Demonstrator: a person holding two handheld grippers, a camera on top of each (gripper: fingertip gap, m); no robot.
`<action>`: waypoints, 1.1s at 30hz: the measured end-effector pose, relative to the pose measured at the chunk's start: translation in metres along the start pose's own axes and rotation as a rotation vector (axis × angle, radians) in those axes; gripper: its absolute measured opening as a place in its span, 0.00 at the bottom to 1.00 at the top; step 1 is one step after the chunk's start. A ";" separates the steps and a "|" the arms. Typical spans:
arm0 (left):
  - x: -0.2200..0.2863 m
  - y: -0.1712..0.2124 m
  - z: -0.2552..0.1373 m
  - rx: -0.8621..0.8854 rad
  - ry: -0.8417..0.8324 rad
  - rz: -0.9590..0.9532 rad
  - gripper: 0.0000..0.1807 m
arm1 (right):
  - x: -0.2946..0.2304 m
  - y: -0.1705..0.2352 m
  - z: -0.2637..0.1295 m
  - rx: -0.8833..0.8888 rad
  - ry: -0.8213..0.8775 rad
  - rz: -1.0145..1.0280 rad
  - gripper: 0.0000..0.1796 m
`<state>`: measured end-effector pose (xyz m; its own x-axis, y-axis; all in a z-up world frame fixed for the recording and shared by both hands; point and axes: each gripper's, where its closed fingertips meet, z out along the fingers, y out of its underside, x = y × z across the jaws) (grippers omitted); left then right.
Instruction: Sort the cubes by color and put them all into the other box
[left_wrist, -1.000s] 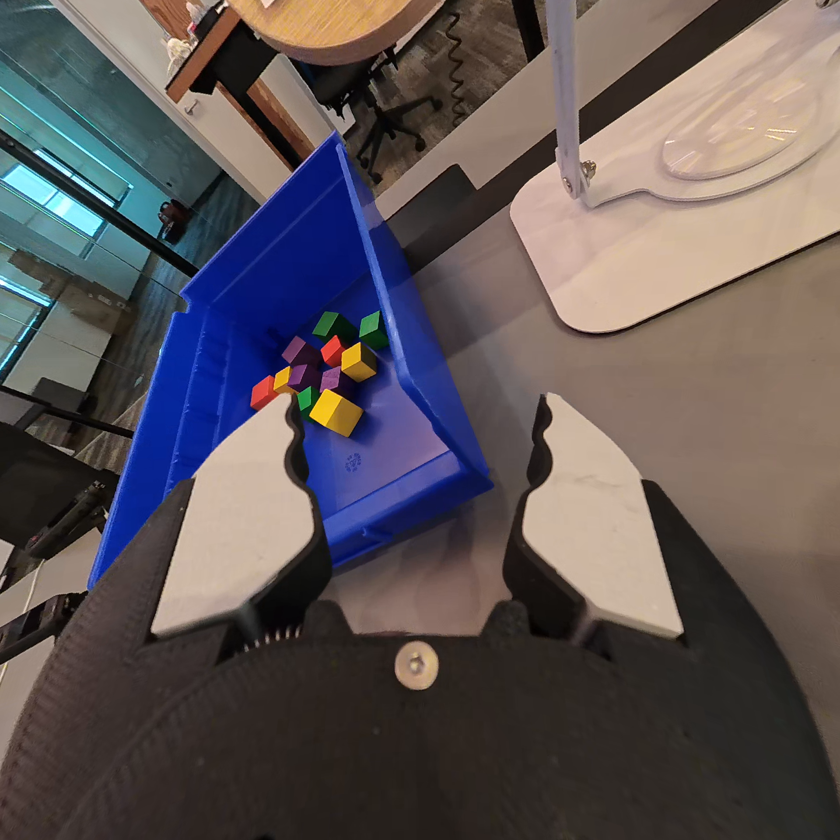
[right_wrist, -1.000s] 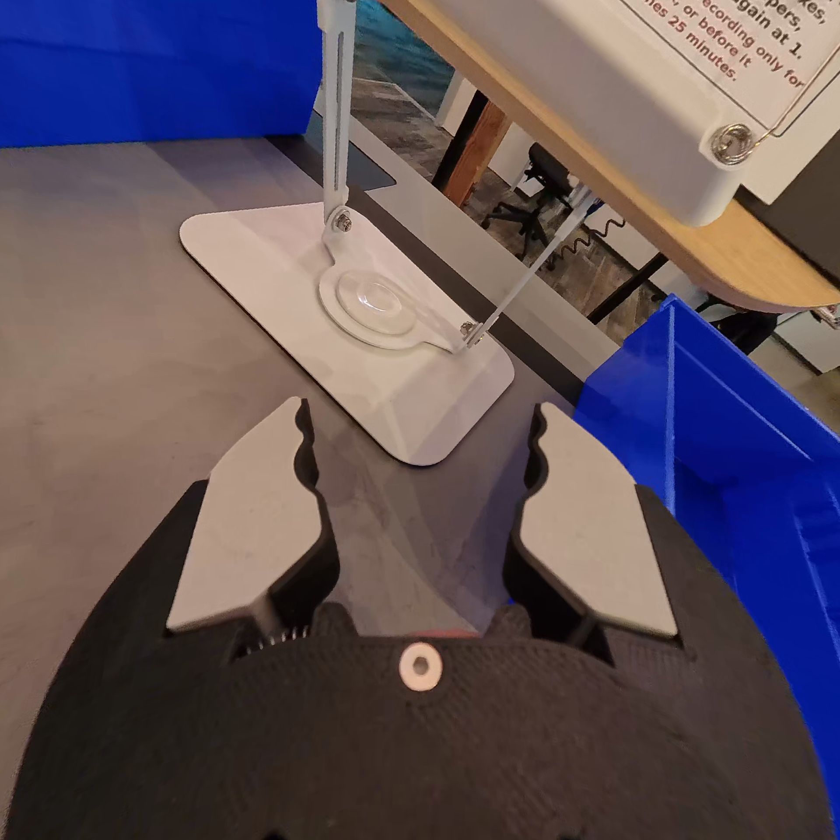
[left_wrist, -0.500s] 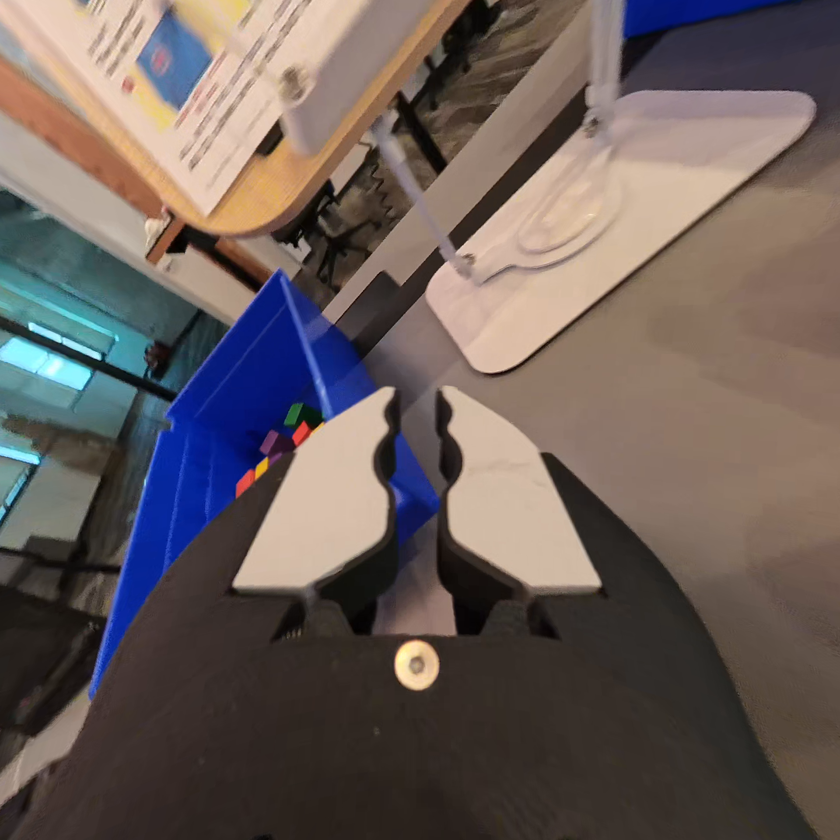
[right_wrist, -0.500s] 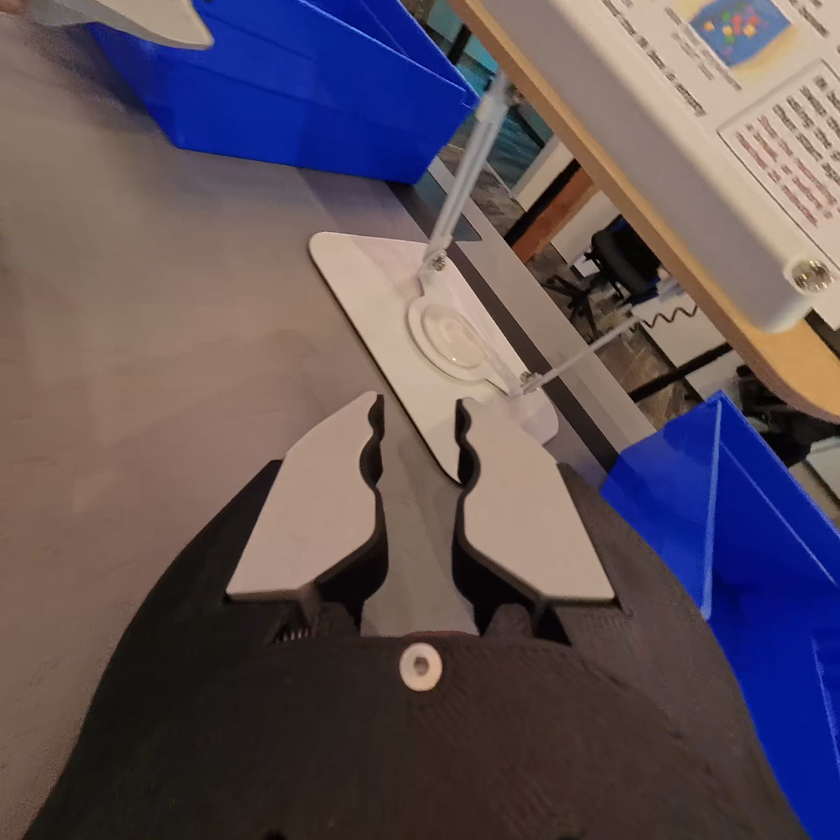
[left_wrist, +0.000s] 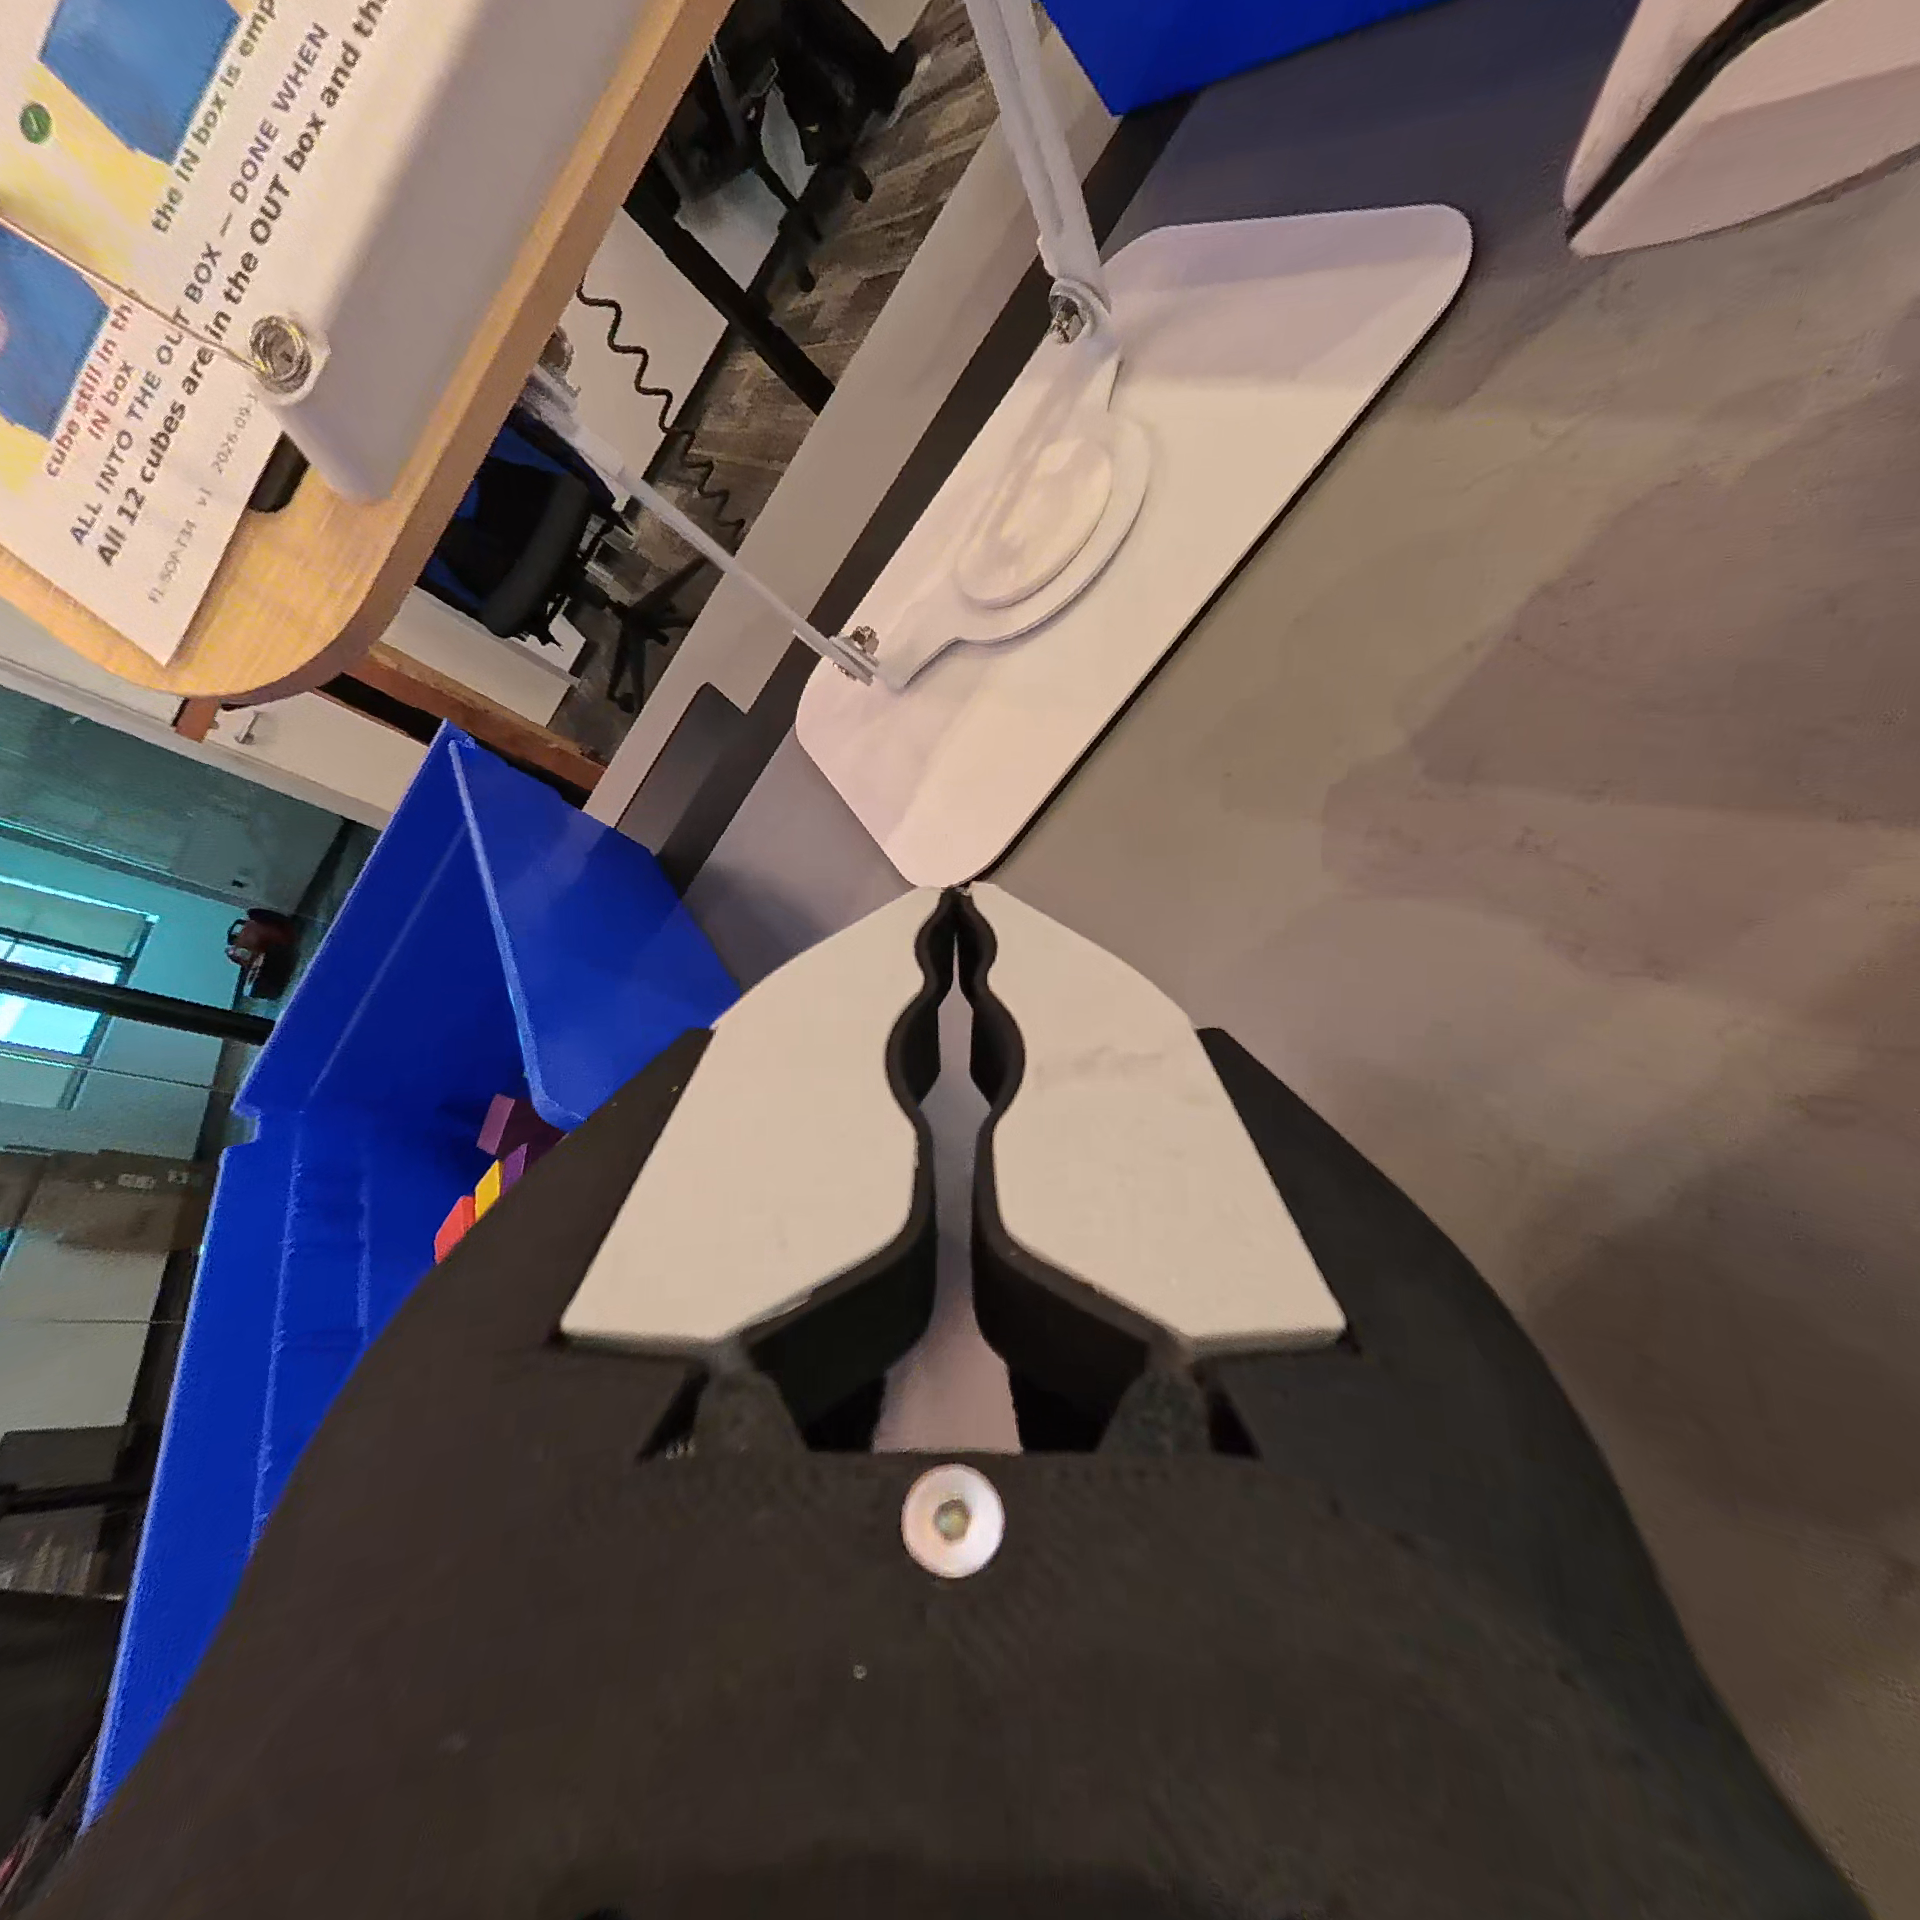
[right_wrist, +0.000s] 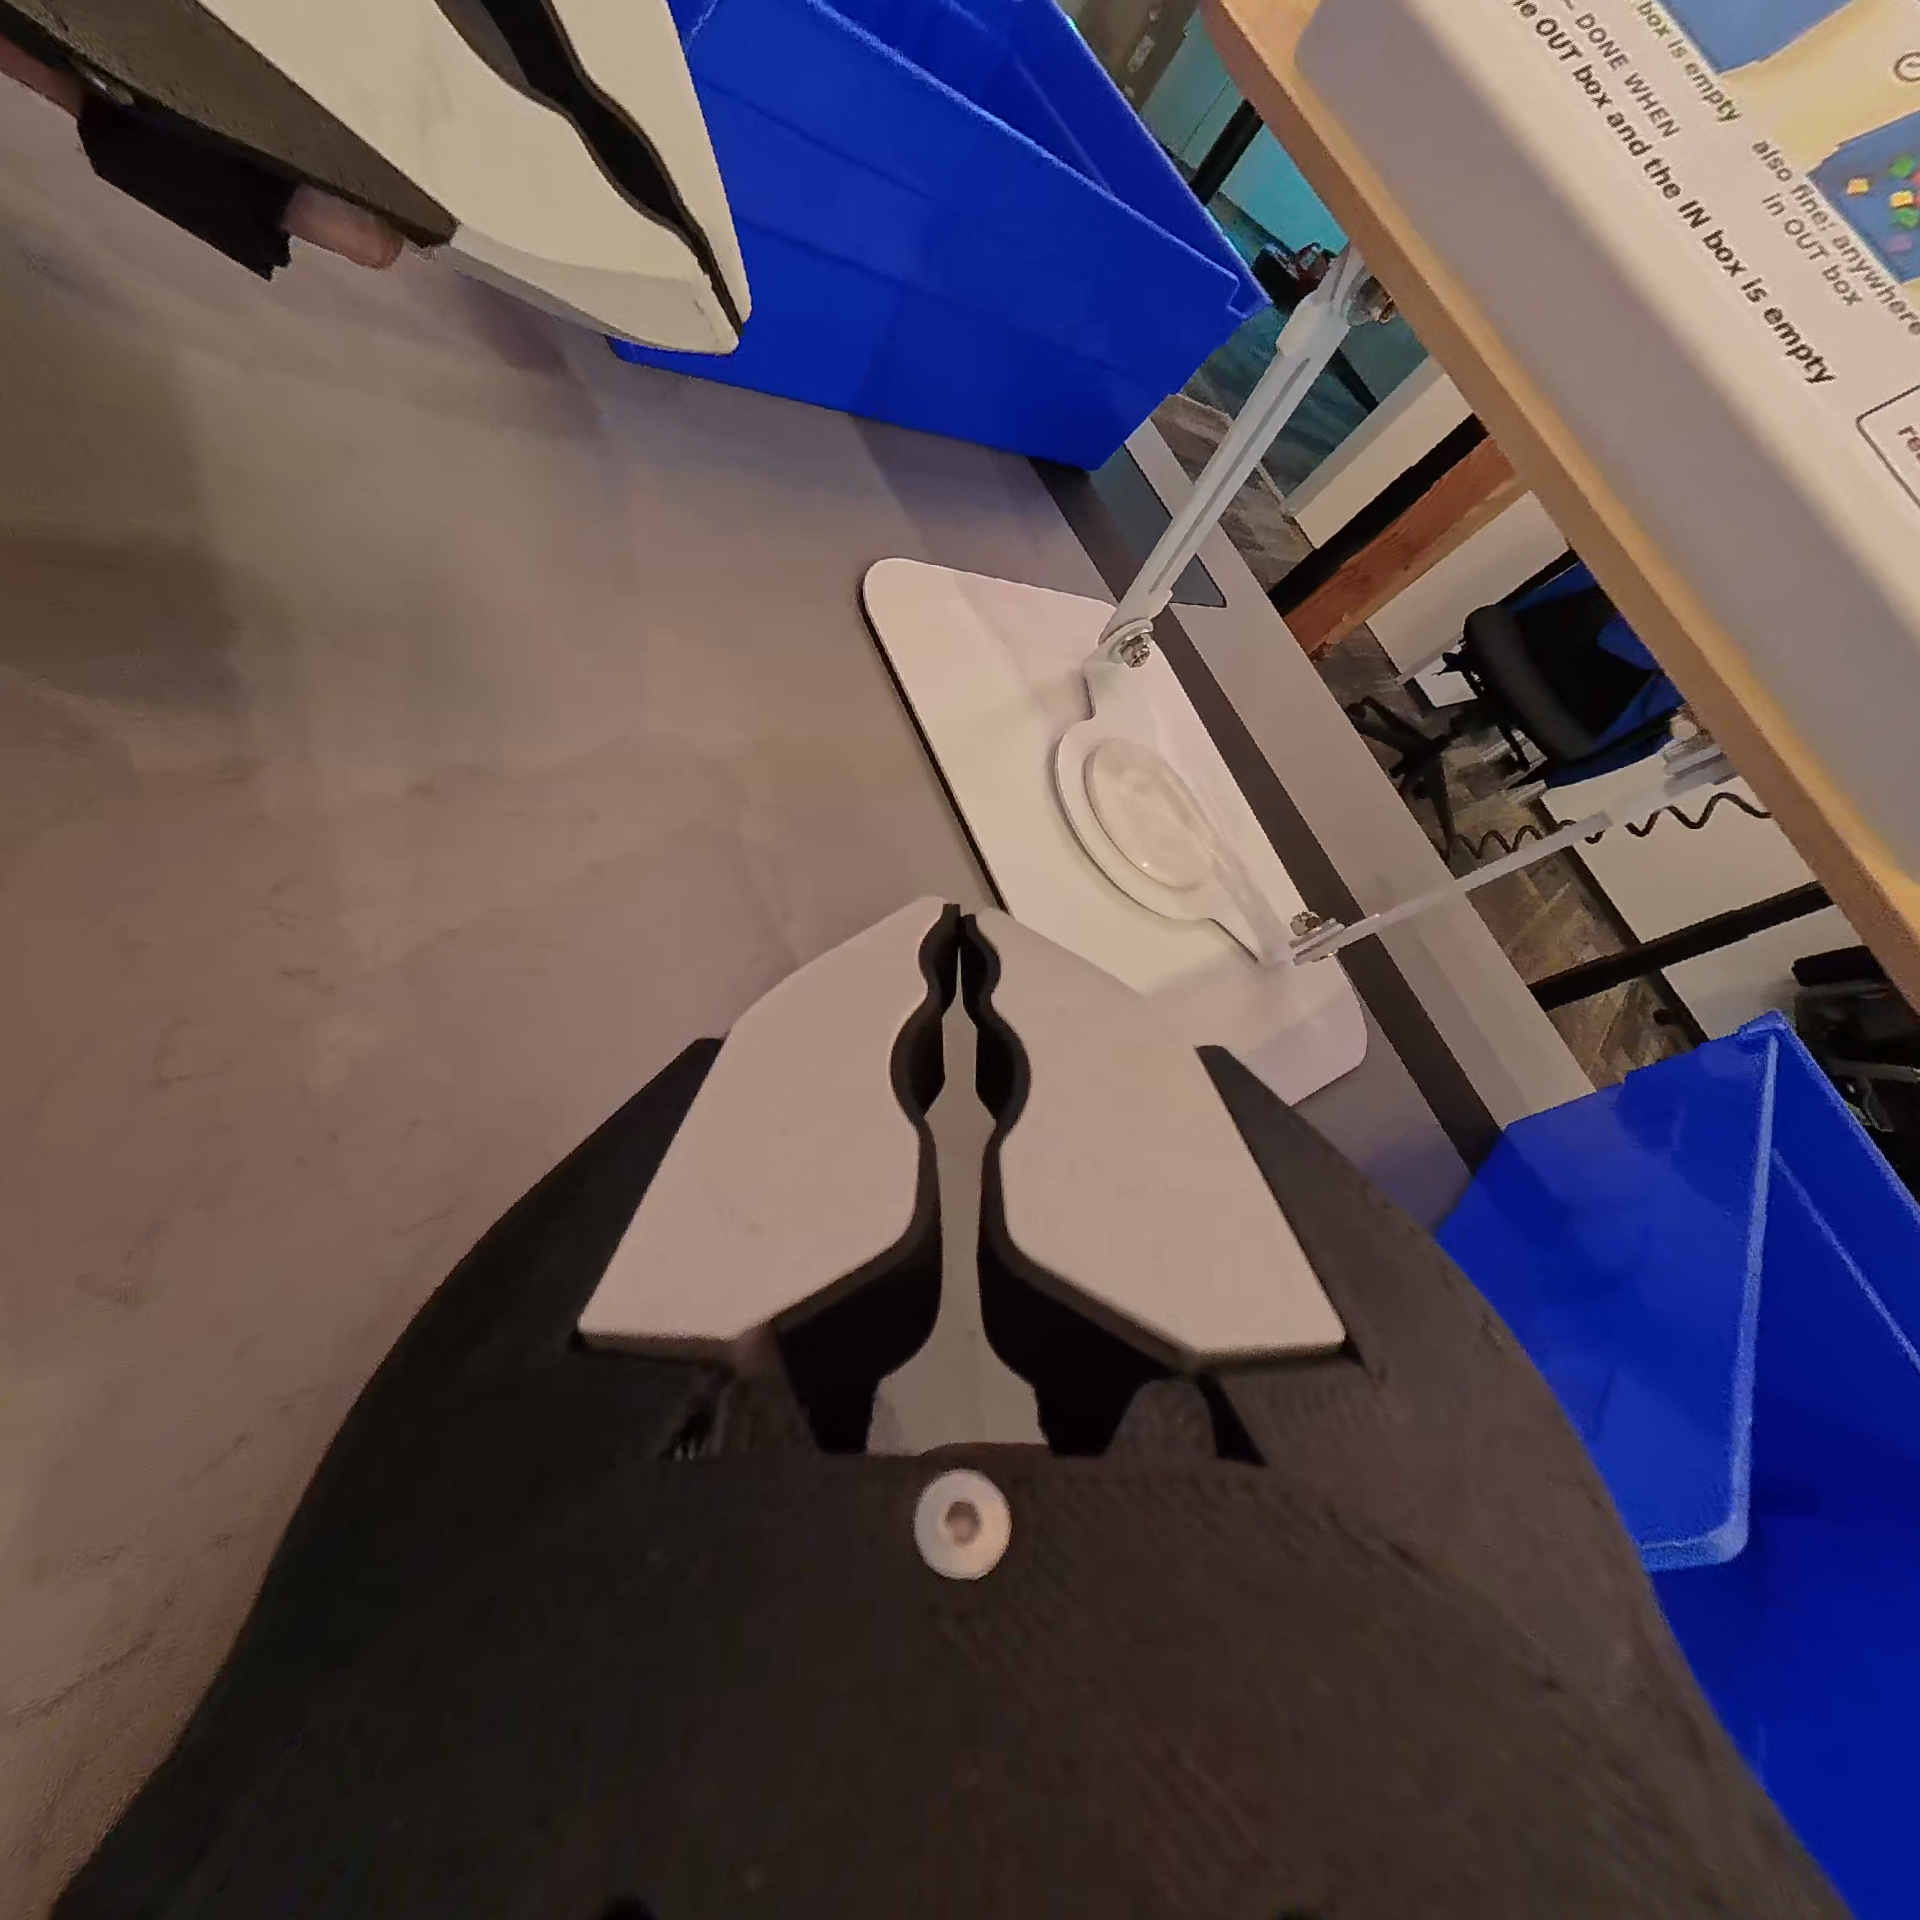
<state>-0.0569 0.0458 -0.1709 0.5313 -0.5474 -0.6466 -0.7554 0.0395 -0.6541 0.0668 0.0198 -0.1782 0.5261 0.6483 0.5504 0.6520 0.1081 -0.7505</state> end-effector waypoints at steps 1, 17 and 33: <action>-0.001 0.000 0.000 0.001 0.000 -0.003 0.00 | -0.001 0.000 0.000 -0.001 -0.005 -0.001 0.00; 0.003 0.008 0.000 -0.009 0.037 -0.017 0.00 | -0.010 0.002 0.004 -0.002 -0.049 -0.036 0.01; 0.003 0.009 -0.003 0.018 0.067 -0.053 0.00 | -0.017 -0.001 0.007 -0.010 -0.054 -0.087 0.01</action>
<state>-0.0636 0.0420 -0.1773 0.5432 -0.6036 -0.5836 -0.7196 0.0234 -0.6940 0.0533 0.0139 -0.1895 0.4372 0.6770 0.5920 0.6994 0.1579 -0.6971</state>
